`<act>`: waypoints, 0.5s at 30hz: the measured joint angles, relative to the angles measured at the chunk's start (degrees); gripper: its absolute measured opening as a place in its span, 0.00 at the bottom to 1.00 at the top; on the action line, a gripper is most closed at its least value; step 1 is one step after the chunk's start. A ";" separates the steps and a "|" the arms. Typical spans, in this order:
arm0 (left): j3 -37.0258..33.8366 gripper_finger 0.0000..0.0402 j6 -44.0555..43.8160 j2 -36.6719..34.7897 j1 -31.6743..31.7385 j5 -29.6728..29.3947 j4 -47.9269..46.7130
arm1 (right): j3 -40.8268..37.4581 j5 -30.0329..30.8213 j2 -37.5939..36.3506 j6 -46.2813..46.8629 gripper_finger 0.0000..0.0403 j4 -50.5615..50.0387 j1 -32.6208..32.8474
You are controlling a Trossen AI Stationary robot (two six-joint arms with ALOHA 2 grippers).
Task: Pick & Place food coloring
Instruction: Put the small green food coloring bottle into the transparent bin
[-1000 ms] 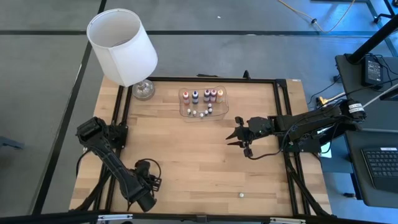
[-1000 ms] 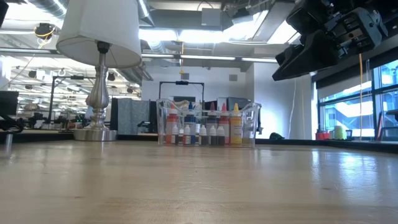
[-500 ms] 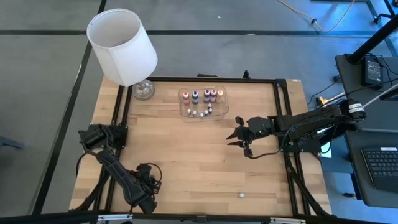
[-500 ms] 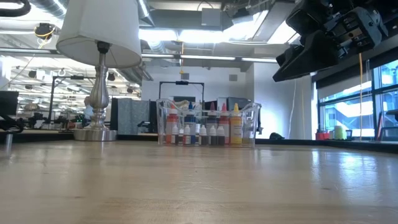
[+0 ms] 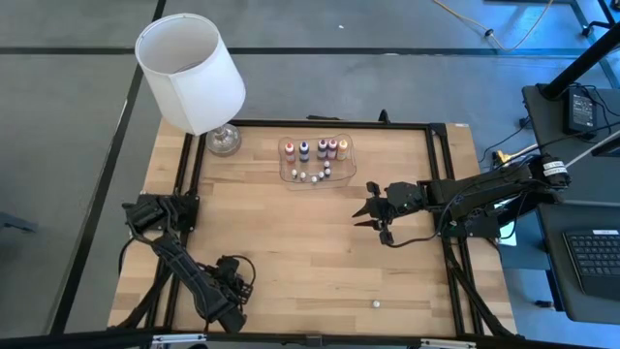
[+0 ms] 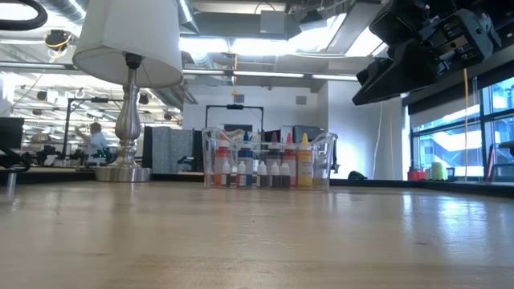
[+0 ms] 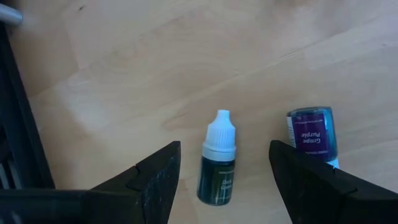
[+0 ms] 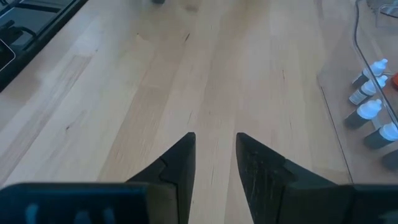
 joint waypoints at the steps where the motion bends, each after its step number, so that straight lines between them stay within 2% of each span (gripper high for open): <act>1: 0.00 0.60 0.00 -0.02 0.00 0.17 0.00 | 0.00 0.00 -0.02 0.00 0.29 0.00 0.00; 7: 0.09 0.59 -0.05 -0.11 0.07 3.36 0.00 | 0.00 0.00 0.00 0.00 0.29 -0.02 0.00; 15: 0.09 0.52 -3.06 -0.11 0.04 3.23 1.66 | 0.00 -0.02 -0.02 0.02 0.29 -0.07 0.00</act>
